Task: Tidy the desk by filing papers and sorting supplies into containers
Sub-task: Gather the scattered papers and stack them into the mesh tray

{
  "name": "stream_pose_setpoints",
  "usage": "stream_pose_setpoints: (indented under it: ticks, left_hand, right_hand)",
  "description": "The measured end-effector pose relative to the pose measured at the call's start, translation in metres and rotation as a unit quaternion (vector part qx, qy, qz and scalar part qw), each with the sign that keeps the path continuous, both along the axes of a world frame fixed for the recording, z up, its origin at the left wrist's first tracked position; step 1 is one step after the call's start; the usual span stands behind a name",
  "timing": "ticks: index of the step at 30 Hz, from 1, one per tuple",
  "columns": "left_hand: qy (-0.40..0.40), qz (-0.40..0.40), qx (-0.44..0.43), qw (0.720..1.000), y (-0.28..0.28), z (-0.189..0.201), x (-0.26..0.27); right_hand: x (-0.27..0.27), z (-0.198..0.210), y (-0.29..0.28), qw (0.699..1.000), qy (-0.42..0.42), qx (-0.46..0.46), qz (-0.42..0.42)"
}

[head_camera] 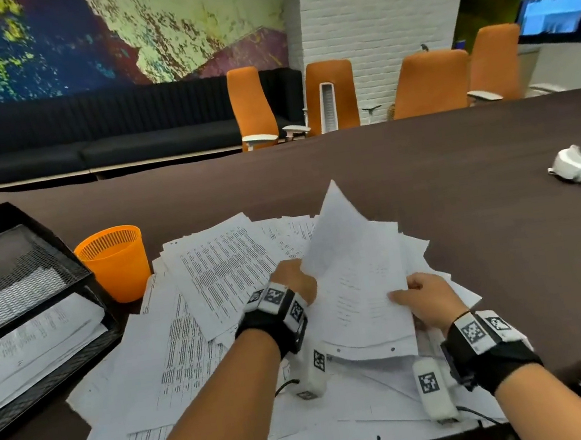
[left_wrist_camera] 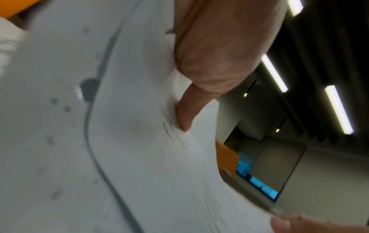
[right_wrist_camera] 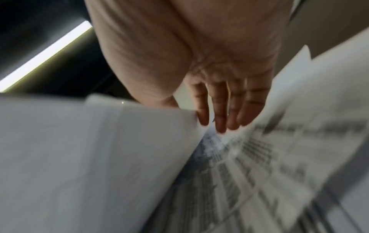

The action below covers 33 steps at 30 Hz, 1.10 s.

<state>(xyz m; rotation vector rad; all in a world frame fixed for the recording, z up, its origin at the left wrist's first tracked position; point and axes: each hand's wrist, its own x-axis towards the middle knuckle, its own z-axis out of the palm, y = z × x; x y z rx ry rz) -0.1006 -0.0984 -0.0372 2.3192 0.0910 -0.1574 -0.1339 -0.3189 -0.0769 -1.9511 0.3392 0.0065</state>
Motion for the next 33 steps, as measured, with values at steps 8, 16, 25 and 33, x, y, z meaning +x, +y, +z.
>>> stream_pose_setpoints:
  ticks: [8, 16, 25, 33]
  left_hand:
    - [-0.087, 0.045, -0.356, 0.929, 0.072, 0.023, -0.063]
    - [-0.099, 0.042, -0.461, 0.881, 0.115, 0.007, -0.092]
    - [-0.063, 0.039, -0.470, 0.879, 0.122, -0.003, -0.089]
    - [-0.097, 0.074, -0.508, 0.853, 0.122, 0.003, -0.085]
  right_hand:
    - [-0.005, 0.038, 0.020, 0.960, -0.066, 0.257, 0.085]
    - [-0.030, 0.071, 0.073, 0.932, -0.151, 0.270, 0.187]
    - [-0.024, 0.055, 0.084, 0.942, -0.124, 0.242, 0.199]
    - [-0.020, 0.060, 0.069, 0.945, -0.163, 0.224, 0.175]
